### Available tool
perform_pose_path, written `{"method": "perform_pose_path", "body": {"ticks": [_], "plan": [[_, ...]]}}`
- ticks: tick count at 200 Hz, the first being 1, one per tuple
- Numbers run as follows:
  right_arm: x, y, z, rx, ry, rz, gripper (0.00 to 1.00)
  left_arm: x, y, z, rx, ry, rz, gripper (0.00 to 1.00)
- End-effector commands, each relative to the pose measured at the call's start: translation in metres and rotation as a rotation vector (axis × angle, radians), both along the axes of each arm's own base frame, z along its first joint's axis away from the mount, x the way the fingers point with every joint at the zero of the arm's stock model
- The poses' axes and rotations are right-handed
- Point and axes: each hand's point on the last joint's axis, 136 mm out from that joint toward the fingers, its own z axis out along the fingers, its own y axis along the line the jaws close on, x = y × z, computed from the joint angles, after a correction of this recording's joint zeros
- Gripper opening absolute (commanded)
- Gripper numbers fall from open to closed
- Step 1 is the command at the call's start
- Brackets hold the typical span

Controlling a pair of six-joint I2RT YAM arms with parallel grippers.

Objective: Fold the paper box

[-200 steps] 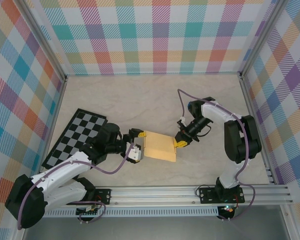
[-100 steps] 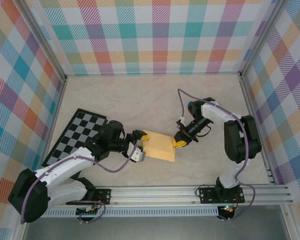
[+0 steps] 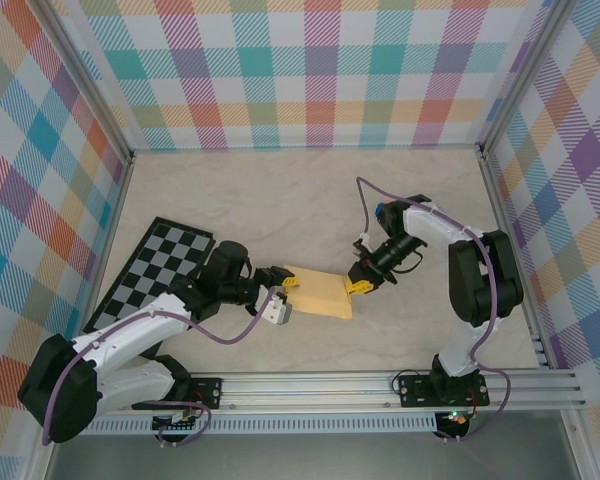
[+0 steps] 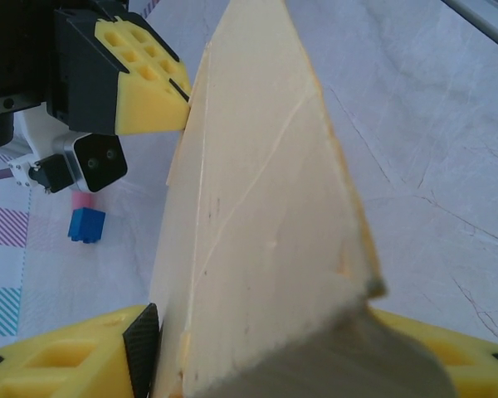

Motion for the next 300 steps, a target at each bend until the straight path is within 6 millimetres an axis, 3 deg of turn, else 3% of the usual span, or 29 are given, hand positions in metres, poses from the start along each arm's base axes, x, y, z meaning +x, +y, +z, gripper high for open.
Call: {"method": "perform_pose_path", "body": {"ticks": [1,36,63,149,170,193,224,271,300], "plan": [[-0.002,0.003,-0.002,0.016,0.016,-0.001,0.11,-0.004,-0.012,0.014,-0.062,0.004,-0.042,0.58],[0.008,0.0,-0.005,-0.01,-0.019,-0.027,0.16,0.003,-0.019,0.008,-0.084,0.137,0.02,0.59],[0.018,-0.005,-0.004,-0.026,-0.054,-0.064,0.2,0.007,-0.025,-0.01,-0.071,0.266,0.053,0.58],[0.056,-0.05,0.006,-0.192,-0.337,-0.202,0.31,0.045,-0.033,-0.029,-0.102,0.451,0.161,0.58],[0.065,-0.045,0.025,-0.129,-0.447,-0.272,0.32,0.052,-0.034,-0.034,-0.09,0.489,0.178,0.58],[0.066,-0.037,0.047,-0.035,-0.589,-0.258,0.4,0.061,-0.035,-0.037,-0.085,0.545,0.207,0.6],[0.066,-0.035,0.055,-0.115,-0.891,-0.132,0.41,0.065,-0.034,-0.035,-0.088,0.589,0.216,0.6],[0.059,-0.031,0.031,-0.199,-1.068,-0.027,0.36,0.071,-0.032,-0.038,-0.104,0.616,0.261,0.61],[0.067,-0.021,0.031,-0.204,-1.11,-0.011,0.32,0.073,-0.032,-0.039,-0.114,0.619,0.284,0.61]]}}
